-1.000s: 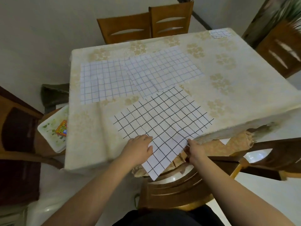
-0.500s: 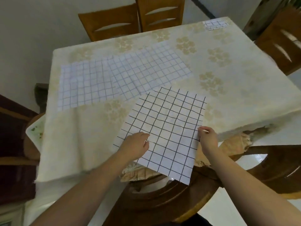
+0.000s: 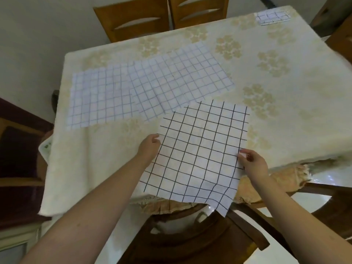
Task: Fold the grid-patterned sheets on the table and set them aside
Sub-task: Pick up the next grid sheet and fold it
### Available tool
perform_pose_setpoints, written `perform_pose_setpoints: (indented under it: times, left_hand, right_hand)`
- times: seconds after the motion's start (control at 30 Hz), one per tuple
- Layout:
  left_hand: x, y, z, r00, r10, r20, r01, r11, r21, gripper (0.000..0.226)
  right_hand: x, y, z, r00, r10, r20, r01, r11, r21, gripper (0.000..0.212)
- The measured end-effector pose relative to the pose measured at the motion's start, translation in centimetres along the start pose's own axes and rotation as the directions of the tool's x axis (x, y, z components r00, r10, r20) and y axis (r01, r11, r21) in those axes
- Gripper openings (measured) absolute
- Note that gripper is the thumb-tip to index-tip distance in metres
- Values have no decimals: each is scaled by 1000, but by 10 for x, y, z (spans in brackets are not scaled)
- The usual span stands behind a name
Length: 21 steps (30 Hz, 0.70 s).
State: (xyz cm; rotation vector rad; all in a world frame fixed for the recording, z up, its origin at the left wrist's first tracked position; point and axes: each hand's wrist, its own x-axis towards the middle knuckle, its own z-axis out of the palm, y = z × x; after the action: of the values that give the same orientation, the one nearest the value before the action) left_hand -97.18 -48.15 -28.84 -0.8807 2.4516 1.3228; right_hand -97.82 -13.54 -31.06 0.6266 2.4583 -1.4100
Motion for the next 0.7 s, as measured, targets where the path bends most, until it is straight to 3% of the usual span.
perform_pose_setpoints:
  times: [0.17, 0.3, 0.57, 0.7]
  left_hand:
    - [31, -1, 0, 992, -52, -115, 67, 988, 138, 35]
    - [50, 0, 4, 991, -52, -120, 71, 983, 167, 33]
    - [65, 5, 12, 974, -151, -171, 176, 974, 140, 32]
    - [58, 10, 13, 977, -123, -176, 137, 988, 72, 30]
  right_hand:
    - [3, 5, 4, 1000, 12, 5, -12, 1000, 6, 16]
    - [7, 10, 3, 1000, 1, 5, -1, 1000, 10, 19]
    - [6, 9, 0, 999, -2, 41, 1, 999, 42, 15]
    - [5, 6, -5, 999, -25, 36, 22, 998, 67, 13]
